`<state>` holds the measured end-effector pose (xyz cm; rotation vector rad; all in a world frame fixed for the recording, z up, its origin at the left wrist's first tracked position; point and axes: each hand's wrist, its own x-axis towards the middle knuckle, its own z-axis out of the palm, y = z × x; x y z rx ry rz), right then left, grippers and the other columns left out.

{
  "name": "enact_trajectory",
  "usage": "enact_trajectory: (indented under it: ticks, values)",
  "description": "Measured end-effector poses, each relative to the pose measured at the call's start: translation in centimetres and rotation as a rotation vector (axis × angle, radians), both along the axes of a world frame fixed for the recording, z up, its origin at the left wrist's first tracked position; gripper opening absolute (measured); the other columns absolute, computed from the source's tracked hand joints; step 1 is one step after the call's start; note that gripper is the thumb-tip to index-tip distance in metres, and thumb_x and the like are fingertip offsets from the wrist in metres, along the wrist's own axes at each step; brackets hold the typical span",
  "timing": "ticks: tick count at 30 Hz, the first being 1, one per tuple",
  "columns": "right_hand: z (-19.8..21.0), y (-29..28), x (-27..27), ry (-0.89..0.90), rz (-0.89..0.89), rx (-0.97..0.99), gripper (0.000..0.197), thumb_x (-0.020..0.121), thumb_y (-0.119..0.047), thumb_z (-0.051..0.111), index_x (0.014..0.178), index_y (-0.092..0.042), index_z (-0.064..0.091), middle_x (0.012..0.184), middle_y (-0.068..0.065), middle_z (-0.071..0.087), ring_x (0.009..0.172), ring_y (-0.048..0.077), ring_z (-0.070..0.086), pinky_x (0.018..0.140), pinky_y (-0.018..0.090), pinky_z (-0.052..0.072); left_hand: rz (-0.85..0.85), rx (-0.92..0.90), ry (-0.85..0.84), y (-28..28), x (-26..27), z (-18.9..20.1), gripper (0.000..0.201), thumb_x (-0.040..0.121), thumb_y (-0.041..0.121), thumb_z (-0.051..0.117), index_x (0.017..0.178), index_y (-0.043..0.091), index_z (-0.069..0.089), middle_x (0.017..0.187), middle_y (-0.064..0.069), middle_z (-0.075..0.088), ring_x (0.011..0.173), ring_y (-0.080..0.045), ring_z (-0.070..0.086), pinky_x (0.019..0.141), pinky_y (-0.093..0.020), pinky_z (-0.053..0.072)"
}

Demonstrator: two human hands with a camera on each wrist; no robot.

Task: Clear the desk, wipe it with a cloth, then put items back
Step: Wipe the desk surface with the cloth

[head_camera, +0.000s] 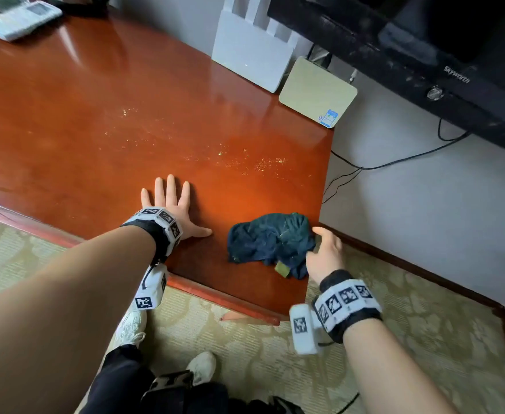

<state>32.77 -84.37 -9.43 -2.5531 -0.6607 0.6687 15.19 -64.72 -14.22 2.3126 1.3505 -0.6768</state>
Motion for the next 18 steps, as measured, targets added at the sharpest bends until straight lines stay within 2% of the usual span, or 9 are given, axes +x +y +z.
enact_trajectory:
  ticks: [2,5,7,9,11,13,15,18]
  values:
    - [-0.2,-0.6,-0.8,-0.164,0.092,-0.121,0.058,0.089,-0.001,0.046,0.142,-0.021,0.032,0.153,0.006,0.02,0.132,0.026,0.035,0.102,0.028,0.033,0.001,-0.003,0.001,0.1,0.0,0.0,0.119,0.069,0.081,0.049,0.149,0.023,-0.018,0.155,-0.007,-0.027,0.144,-0.029,-0.022,0.117,-0.051,-0.007]
    - [-1.0,0.3,-2.3,-0.101,0.235,-0.15,0.058,0.094,-0.03,0.046,0.146,-0.031,0.021,0.157,0.0,0.007,0.143,0.025,0.017,0.11,0.035,0.026,-0.008,-0.015,-0.005,0.2,0.0,0.0,0.119,0.069,0.08,0.05,0.149,0.024,-0.018,0.155,-0.006,-0.026,0.144,-0.029,-0.022,0.117,-0.051,-0.007]
    - [-2.0,1.8,-2.9,-0.081,0.285,-0.28,0.071,0.089,-0.054,0.045,0.148,-0.036,0.01,0.158,0.0,-0.005,0.146,0.027,0.0,0.114,0.042,0.021,-0.026,-0.018,-0.009,0.4,-0.2,0.0,0.115,0.071,0.078,0.05,0.149,0.026,-0.017,0.156,-0.005,-0.025,0.145,-0.028,-0.02,0.117,-0.049,-0.006]
    - [-2.9,3.5,-2.9,-0.157,0.325,-0.45,0.078,0.085,-0.065,0.043,0.147,-0.039,0.006,0.158,0.001,-0.008,0.144,0.031,-0.002,0.112,0.047,0.022,-0.07,-0.01,-0.015,1.2,-1.0,0.2,0.107,0.075,0.074,0.05,0.149,0.03,-0.014,0.157,-0.003,-0.021,0.146,-0.026,-0.017,0.118,-0.046,-0.003]
    - [-3.3,5.0,-2.6,-0.223,0.333,-0.514,0.067,0.088,-0.06,0.042,0.146,-0.037,0.017,0.157,0.005,0.001,0.141,0.034,0.006,0.109,0.047,0.026,-0.136,0.008,-0.032,2.5,-2.2,0.5,0.099,0.079,0.071,0.048,0.149,0.033,-0.01,0.158,-0.002,-0.017,0.146,-0.025,-0.012,0.119,-0.043,0.001]
    - [-2.8,6.2,-2.0,-0.224,0.294,-0.472,0.045,0.095,-0.043,0.042,0.138,-0.031,0.035,0.152,0.007,0.016,0.135,0.034,0.02,0.104,0.043,0.033,-0.153,0.028,-0.038,4.3,-3.7,0.6,0.098,0.08,0.071,0.046,0.15,0.032,-0.01,0.158,-0.002,-0.014,0.147,-0.025,-0.011,0.119,-0.042,0.002]
    - [-1.8,7.7,-1.5,-0.187,0.278,-0.426,0.033,0.098,-0.03,0.039,0.13,-0.024,0.044,0.144,0.008,0.028,0.127,0.034,0.03,0.102,0.039,0.035,-0.073,0.044,-0.035,7.0,-5.3,0.7,0.103,0.078,0.073,0.047,0.149,0.029,-0.012,0.158,-0.002,-0.014,0.146,-0.025,-0.012,0.12,-0.041,0.0]
    - [0.5,11.9,-2.4,-0.155,0.299,-0.279,0.034,0.098,-0.024,0.039,0.13,-0.017,0.048,0.14,0.01,0.036,0.126,0.034,0.034,0.105,0.037,0.032,0.101,0.069,-0.036,11.6,-7.9,0.8,0.109,0.075,0.074,0.049,0.149,0.025,-0.016,0.158,-0.004,-0.016,0.146,-0.026,-0.016,0.12,-0.043,-0.002]
